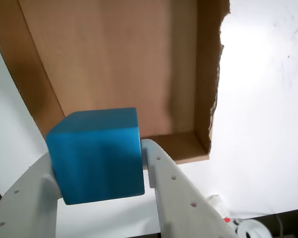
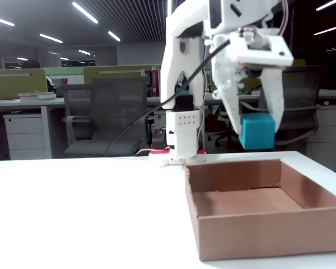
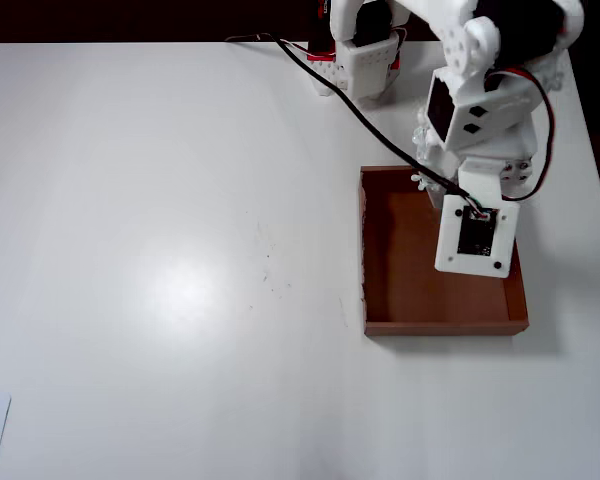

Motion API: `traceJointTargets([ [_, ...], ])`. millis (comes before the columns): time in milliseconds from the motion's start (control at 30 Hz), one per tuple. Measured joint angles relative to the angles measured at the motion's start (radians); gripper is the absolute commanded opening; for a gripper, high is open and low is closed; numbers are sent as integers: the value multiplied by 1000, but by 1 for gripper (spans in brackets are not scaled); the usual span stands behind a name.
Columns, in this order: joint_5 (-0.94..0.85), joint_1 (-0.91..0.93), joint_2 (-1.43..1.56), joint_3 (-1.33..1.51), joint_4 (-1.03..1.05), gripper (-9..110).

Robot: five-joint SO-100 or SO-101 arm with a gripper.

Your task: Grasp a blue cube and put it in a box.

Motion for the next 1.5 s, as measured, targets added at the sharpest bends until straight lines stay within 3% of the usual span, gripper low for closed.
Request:
traceJointTargets([
  [600, 40, -2, -83, 284, -293, 14],
  [1500, 49, 0, -98, 445, -416, 17],
])
